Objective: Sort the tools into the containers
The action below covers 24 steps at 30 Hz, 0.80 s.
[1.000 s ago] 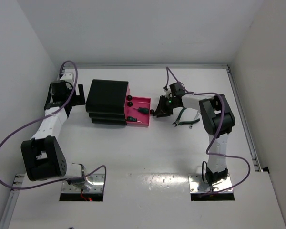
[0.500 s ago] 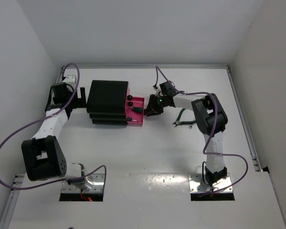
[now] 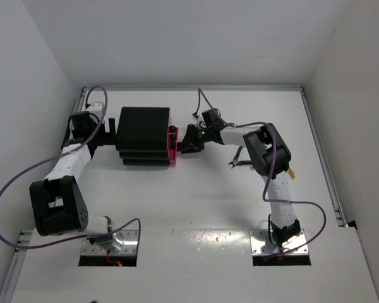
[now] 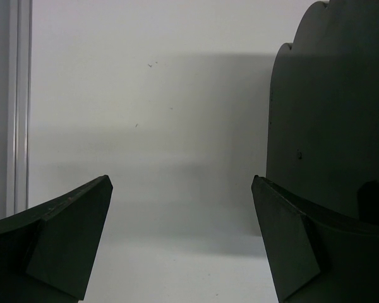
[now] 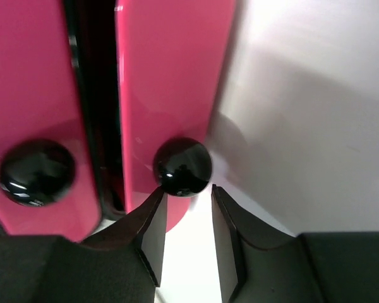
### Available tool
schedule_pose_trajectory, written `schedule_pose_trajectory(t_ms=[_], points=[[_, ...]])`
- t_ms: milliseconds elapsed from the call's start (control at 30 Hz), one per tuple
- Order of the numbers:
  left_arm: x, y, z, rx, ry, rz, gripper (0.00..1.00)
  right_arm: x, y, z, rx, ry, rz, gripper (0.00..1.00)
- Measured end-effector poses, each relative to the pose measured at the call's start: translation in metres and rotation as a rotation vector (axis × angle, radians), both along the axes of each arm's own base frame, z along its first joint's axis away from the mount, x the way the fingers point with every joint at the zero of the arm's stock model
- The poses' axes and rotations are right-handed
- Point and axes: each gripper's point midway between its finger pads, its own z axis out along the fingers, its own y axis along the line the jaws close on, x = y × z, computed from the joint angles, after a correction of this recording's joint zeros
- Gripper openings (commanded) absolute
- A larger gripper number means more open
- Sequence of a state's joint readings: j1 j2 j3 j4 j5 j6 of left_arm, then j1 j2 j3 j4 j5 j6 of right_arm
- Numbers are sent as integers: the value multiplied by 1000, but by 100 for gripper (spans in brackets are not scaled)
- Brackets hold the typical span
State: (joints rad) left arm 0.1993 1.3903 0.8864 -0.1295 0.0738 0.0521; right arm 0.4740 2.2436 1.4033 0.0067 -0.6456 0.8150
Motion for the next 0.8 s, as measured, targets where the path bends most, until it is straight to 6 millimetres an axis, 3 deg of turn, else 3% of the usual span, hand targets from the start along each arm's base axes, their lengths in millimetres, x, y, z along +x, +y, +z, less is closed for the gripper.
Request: schedule_pose_trajectory(t_ms=[300, 533, 700, 800], points=[[0, 1, -2, -8, 0, -2, 100, -10, 33, 3, 172, 97, 12, 41], [-2, 4, -3, -33, 7, 6, 100, -16, 37, 4, 236, 156, 5, 42], [-5, 11, 15, -24, -21, 39, 100, -30, 11, 4, 236, 177, -17, 44], [-2, 20, 61, 16, -115, 72, 100, -27, -33, 27, 248, 150, -81, 46]])
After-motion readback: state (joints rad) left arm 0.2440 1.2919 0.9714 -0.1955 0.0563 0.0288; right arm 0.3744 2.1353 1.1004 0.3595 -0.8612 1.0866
